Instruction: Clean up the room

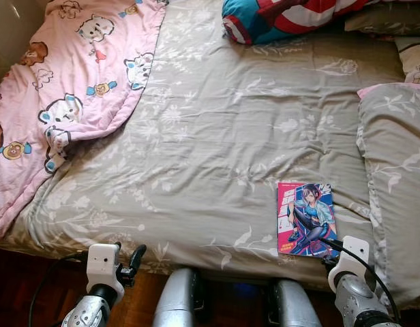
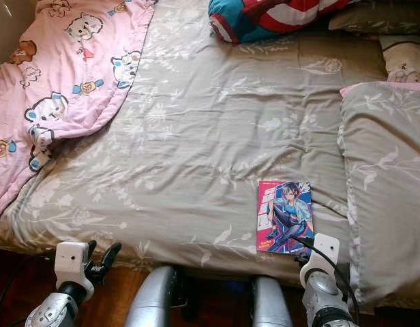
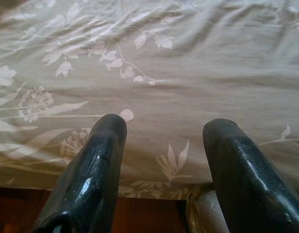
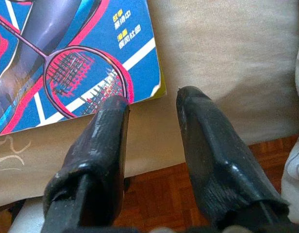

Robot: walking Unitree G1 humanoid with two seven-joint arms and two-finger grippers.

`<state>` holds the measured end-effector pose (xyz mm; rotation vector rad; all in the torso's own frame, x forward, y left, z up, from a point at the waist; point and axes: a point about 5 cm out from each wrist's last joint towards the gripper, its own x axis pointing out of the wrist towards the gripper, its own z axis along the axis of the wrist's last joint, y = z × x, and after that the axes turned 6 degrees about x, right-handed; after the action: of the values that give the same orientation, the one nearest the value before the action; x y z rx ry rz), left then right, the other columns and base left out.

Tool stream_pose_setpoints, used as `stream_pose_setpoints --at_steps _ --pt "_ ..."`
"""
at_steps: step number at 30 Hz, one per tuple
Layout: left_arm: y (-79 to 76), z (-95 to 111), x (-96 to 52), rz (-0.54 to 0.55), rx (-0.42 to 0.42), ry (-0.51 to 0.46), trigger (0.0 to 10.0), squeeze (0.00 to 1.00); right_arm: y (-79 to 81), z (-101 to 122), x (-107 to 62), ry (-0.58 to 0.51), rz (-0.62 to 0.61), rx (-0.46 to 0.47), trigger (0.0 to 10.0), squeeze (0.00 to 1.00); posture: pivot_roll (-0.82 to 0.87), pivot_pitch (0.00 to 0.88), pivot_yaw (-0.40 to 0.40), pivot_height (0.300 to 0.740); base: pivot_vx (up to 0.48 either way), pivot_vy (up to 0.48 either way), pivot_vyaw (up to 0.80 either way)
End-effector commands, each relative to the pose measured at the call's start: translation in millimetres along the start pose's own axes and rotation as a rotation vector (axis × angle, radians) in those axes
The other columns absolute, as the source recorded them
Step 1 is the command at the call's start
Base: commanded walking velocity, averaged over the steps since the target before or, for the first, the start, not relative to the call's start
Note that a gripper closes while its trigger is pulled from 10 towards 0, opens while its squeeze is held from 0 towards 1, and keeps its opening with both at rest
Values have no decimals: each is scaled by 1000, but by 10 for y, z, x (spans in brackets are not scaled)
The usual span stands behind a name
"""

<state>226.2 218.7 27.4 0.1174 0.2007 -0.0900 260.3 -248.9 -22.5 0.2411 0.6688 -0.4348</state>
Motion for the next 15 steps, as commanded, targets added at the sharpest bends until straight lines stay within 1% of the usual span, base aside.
stream_pose_setpoints --at_steps 1,4,7,10,15 --pt "28 -141 -83 11 11 56 10000 0 -52 -164 -26 52 -30 19 10000 0 138 348 136 663 0 0 0" --pt "28 -149 -65 12 9 57 10000 0 -66 -142 -23 39 -40 18 10000 0 135 343 131 663 0 0 0" --pt "29 -175 -30 14 3 60 10000 0 -89 -80 -17 0 -55 17 10000 0 126 334 127 663 0 0 0" --pt "19 -199 3 12 -2 65 10000 0 -144 -76 -20 -5 -80 27 10000 0 122 329 126 663 0 0 0" --pt "16 -231 52 13 -5 72 10000 0 -177 -92 -25 -2 -98 28 10000 0 117 318 121 663 0 0 0"
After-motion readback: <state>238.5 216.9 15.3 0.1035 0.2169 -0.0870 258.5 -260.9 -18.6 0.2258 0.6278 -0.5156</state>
